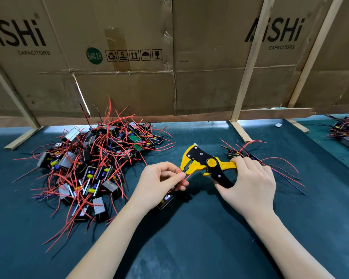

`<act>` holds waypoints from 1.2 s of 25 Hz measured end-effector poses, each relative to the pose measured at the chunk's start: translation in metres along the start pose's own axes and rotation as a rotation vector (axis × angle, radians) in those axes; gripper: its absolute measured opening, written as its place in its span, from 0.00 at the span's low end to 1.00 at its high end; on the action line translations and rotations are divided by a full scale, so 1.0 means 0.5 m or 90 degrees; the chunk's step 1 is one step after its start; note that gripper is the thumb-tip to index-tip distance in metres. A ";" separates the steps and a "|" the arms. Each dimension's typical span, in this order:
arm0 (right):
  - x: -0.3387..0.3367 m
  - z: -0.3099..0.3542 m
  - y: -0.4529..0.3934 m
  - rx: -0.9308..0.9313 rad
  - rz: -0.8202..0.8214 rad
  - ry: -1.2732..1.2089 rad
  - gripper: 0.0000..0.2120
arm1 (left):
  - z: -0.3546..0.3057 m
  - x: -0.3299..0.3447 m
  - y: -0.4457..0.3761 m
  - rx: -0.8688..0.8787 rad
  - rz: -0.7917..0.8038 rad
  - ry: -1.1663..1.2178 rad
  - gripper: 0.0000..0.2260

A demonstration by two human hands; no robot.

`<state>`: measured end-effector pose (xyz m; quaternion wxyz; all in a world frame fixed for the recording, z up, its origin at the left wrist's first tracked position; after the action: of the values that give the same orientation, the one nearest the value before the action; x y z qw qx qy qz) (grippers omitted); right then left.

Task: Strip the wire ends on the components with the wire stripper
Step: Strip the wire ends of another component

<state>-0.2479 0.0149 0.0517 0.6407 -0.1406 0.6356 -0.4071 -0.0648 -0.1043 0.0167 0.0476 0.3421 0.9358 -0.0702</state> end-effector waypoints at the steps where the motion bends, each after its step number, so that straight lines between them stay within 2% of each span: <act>1: -0.002 0.001 0.000 -0.003 -0.006 0.003 0.23 | 0.000 0.000 0.001 -0.004 -0.001 0.014 0.04; 10: -0.014 0.007 -0.001 -0.016 -0.031 0.000 0.19 | 0.002 -0.002 0.004 -0.026 -0.006 0.059 0.04; 22: -0.024 0.010 -0.001 -0.026 -0.046 -0.001 0.20 | 0.007 -0.006 0.001 -0.033 0.006 0.039 0.04; 30: -0.009 0.008 -0.002 0.007 0.014 0.006 0.22 | 0.011 -0.010 0.000 -0.037 0.017 0.025 0.04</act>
<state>-0.2438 0.0160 0.0560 0.6431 -0.1284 0.6378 -0.4039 -0.0608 -0.1083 0.0119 0.0404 0.3546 0.9335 -0.0356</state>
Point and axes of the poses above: each hand's wrist, its own y-axis away from the middle knuckle, its own x-axis out of the palm, z = x × y, the point moved 9 cm from there along -y, towards the middle knuckle, and after that the axes turned 5 degrees about z, right-handed, at the moved point
